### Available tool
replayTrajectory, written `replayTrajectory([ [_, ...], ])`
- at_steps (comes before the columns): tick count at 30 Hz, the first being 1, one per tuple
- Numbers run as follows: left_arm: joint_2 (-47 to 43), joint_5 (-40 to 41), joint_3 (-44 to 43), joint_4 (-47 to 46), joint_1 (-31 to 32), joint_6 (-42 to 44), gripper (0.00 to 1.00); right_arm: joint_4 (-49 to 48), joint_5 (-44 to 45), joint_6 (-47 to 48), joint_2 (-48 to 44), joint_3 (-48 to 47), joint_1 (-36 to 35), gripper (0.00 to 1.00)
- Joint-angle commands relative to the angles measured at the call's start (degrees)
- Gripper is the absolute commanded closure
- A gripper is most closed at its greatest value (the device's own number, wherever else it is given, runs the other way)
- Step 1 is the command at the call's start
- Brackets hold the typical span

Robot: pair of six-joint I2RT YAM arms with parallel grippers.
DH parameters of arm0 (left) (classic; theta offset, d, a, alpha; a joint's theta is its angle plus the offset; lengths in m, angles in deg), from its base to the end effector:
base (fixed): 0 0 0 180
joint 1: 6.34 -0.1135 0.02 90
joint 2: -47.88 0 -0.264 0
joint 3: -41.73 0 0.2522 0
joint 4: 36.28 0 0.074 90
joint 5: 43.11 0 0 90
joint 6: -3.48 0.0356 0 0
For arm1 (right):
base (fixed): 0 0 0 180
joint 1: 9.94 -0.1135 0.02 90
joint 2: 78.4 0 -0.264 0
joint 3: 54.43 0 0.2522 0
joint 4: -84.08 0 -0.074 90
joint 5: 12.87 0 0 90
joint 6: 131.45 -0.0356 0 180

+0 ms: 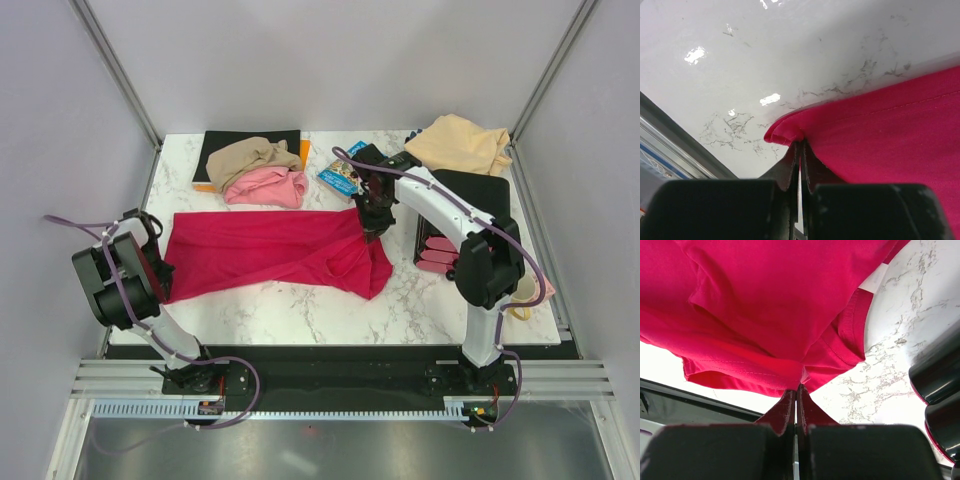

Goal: Fold and stack the t-shirts

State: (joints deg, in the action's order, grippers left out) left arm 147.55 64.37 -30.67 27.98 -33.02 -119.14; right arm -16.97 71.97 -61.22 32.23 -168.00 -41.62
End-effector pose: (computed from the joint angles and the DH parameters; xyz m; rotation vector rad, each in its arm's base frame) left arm 0.2504 0.1378 0.1503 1.5253 -2.6924 -0.4772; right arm 0.3314 0.2082 0.2673 -0.3221 2.9303 0.2767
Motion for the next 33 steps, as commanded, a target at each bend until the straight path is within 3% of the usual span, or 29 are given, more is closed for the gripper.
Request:
replayTrajectory([
  [1, 0.78, -5.96, 2.73, -6.99, -0.04, -0.25, 0.98, -0.76, 0.33, -0.88, -3.23, -2.14, 0.65, 1.0],
  [13, -13.45, -8.51, 0.63, -4.89, 0.05, 0.45, 0.98, -1.82, 1.31, -1.06, -2.53, -2.84, 1.45, 1.0],
  [33, -16.26, -12.2, -14.23, 2.15, 2.15, 0.01, 0.98, -2.87, -1.51, -0.62, -3.05, -6.36, 1.18, 1.0],
])
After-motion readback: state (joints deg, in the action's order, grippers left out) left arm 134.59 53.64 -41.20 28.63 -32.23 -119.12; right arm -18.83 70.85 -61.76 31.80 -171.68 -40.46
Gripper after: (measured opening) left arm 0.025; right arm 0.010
